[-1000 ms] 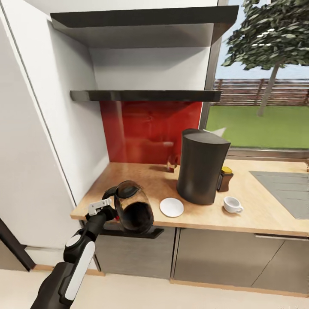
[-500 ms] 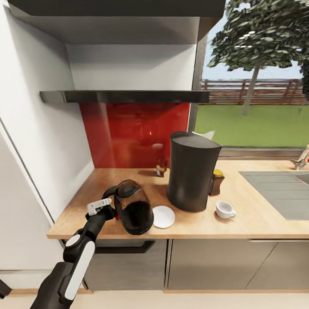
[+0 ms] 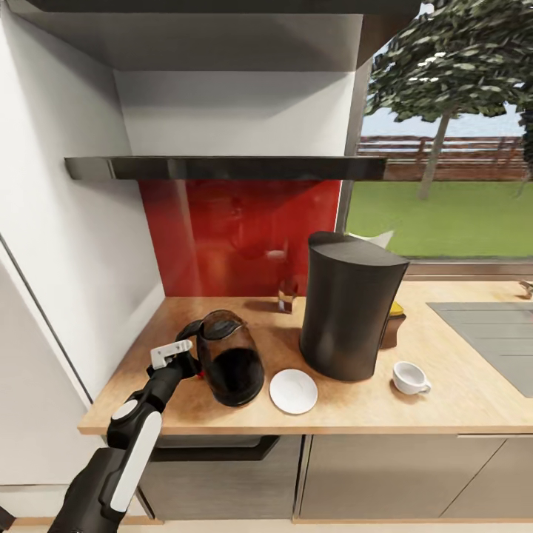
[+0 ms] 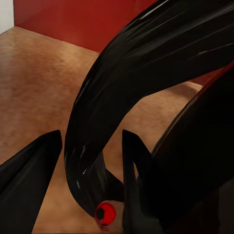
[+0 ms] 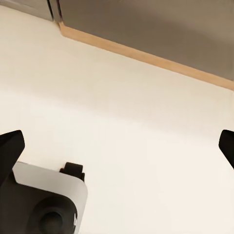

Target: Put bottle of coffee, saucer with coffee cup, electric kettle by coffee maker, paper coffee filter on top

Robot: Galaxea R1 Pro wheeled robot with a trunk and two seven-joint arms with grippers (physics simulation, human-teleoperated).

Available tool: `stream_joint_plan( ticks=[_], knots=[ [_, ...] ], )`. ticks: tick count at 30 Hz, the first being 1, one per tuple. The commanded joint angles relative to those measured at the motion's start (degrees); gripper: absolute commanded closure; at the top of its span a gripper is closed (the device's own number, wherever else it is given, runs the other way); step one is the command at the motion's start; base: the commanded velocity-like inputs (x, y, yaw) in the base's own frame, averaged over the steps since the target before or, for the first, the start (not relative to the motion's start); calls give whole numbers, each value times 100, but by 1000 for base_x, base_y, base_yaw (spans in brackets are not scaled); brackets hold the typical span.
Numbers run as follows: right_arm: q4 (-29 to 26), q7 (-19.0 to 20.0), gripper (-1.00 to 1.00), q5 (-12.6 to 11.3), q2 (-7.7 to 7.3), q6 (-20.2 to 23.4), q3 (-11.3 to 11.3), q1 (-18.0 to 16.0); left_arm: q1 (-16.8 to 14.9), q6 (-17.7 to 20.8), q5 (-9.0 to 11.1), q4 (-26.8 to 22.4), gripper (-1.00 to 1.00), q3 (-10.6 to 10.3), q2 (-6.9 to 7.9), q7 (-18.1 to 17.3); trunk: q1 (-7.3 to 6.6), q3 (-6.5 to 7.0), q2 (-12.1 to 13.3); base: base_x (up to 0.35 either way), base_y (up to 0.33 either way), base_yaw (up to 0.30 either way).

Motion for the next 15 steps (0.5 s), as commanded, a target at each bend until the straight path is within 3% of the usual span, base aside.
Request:
stream_joint_plan(
  ticks=[1, 2, 5, 11, 15],
  knots=[
    [5, -18, -100, 20, -5, -9, 49, -4, -87, 338, 48, 131, 100, -4, -4, 59, 2, -10, -7, 0, 0, 0],
    [9, -16, -100, 24, -5, -7, 60, -4, -226, 611, 50, 134, 100, -10, -8, 59, 2, -10, -7, 0, 0, 0],
    [38, -14, -100, 25, -3, -5, 73, -4, -454, 897, 52, 148, 100, -15, -11, 56, 2, -10, -7, 0, 0, 0],
    [48, -8, -100, 20, 13, -5, 71, -4, -886, 1052, 15, 481, 100, -18, -4, 48, 2, -10, -7, 0, 0, 0],
    [56, -1, -100, 15, 35, -5, 75, -4, -1252, 1228, -420, 895, 100, -22, -34, 34, 2, -10, -7, 0, 0, 0]
  ],
)
